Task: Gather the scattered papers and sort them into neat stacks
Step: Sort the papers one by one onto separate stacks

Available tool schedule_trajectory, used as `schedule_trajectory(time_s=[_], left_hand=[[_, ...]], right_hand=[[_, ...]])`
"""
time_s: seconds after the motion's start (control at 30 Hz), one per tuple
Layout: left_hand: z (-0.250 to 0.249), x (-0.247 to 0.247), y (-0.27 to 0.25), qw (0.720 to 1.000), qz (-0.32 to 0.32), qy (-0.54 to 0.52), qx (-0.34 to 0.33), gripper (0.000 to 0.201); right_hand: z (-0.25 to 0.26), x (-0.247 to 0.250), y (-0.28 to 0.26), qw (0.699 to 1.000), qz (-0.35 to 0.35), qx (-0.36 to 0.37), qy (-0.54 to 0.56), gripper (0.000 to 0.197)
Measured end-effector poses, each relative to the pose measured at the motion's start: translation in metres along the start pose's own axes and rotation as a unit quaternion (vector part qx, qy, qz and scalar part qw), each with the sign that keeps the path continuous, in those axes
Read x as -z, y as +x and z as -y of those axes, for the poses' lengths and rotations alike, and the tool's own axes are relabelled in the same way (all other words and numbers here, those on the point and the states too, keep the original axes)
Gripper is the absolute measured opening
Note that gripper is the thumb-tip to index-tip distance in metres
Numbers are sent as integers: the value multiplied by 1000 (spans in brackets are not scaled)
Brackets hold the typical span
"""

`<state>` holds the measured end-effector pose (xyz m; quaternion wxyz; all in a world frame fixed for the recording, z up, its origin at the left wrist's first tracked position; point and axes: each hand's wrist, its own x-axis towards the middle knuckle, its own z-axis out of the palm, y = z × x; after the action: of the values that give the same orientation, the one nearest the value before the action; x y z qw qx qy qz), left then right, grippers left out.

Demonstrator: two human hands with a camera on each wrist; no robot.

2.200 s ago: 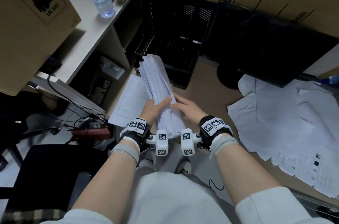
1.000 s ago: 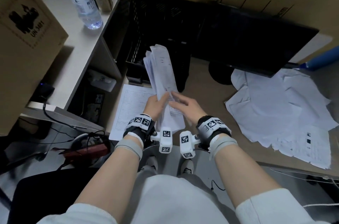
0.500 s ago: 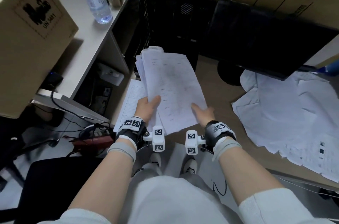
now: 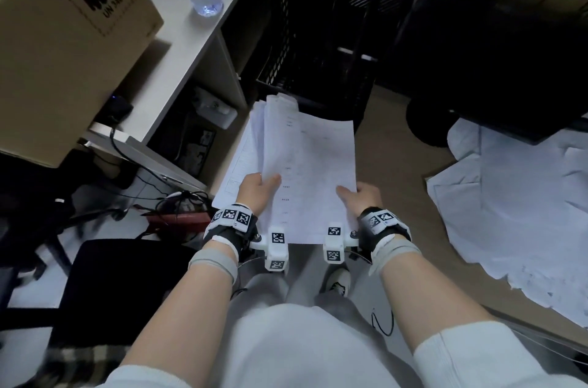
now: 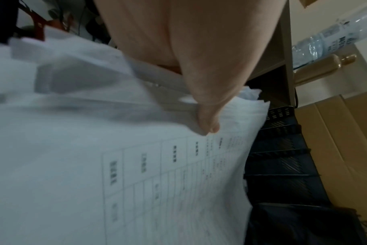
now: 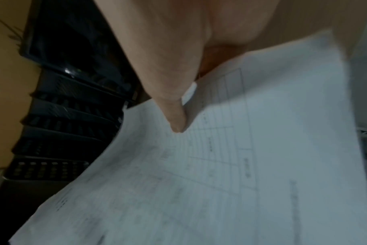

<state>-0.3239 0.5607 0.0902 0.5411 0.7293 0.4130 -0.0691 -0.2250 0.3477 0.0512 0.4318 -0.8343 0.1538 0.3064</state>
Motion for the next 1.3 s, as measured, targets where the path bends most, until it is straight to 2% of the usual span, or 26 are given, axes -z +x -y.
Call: schedule_trajectory(time_s=[0.07, 0.17, 0.23, 0.4, 0.6, 0.8, 1.13, 1.23, 1.3], left_hand=[[0, 8, 1, 999, -43, 29, 8, 37], [8, 27, 12, 992, -106, 59, 18, 47], [10, 41, 18, 990, -123, 67, 22, 51], [13, 65, 34, 988, -138, 73, 9, 49], [14, 91, 49, 989, -123, 86, -1, 49], [12, 115, 60, 982, -115, 145, -24, 52], [17, 124, 82, 988, -87, 122, -27, 53], [20, 122, 86, 991, -81, 102, -29, 54], [21, 122, 87, 992, -78, 94, -28, 54]], right_hand=[[-5, -4, 1, 999, -22, -24, -19, 33], [-3, -7, -2, 994, -60, -83, -27, 58], [-1, -9, 0, 992, -70, -95, -31, 60], [9, -43, 1, 994, -38, -98, -37, 57], [11, -89, 13, 993, -15, -114, -4, 48], [22, -131, 24, 992, -10, -123, -22, 50], [39, -186, 44, 992, 33, -116, -23, 38], [44, -192, 47, 990, 46, -132, -16, 49], [40, -198, 56, 988, 67, -138, -4, 67]])
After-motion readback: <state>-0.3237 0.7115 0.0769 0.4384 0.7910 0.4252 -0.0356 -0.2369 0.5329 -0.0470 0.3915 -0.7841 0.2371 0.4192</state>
